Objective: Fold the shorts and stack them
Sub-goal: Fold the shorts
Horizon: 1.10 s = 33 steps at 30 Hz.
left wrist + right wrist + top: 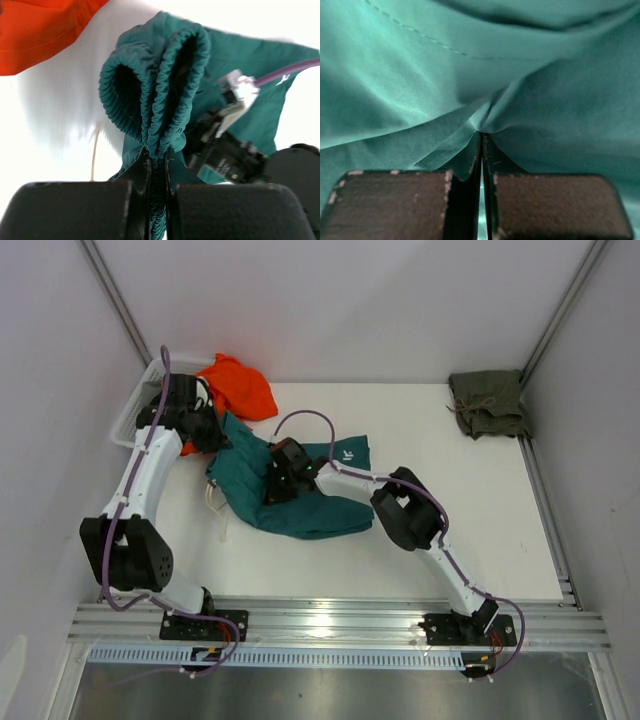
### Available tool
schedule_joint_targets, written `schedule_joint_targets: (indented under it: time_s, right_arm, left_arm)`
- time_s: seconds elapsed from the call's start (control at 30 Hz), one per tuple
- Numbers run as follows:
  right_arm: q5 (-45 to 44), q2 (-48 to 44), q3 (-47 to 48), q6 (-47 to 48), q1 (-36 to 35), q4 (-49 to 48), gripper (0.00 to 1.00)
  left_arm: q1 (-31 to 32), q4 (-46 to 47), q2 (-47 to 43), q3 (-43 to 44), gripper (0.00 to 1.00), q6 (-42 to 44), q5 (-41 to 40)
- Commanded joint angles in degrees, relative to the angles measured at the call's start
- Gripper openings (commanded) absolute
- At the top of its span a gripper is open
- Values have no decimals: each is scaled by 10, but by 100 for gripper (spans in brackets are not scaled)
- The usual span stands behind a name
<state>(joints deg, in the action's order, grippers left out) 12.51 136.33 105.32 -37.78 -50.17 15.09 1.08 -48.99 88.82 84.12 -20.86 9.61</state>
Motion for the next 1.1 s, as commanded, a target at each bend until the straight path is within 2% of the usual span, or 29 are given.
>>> schedule_joint_targets:
  time_s: [0.0, 0.13, 0.3, 0.4, 0.63, 0.77, 0.97, 1.07]
  right_arm:
    - [15, 31, 25, -9, -8, 30, 0]
    - [38, 33, 17, -16, -10, 10, 0]
    - [51, -8, -9, -12, 8, -39, 0]
    - [52, -18, 16, -14, 24, -22, 0]
    - [35, -123, -28, -1, 52, -6, 0]
    - [23, -209, -103, 13, 89, 7, 0]
    - [28, -349, -285, 41, 185, 22, 0]
    - [19, -375, -349, 58, 205, 43, 0]
  left_arm:
    - [-2, 2, -46, 5, 0, 9, -9]
    - [-1, -11, -66, 30, 0, 4, 1]
    - [1, -28, -66, 35, 0, 1, 0]
    - [1, -28, -63, 33, 0, 4, -6]
    - [1, -34, -46, 51, 0, 7, -5]
    - [1, -37, -40, 56, 0, 10, -7]
    - [1, -61, -20, 80, 0, 16, 1]
    - [5, -67, -15, 89, 0, 16, -8]
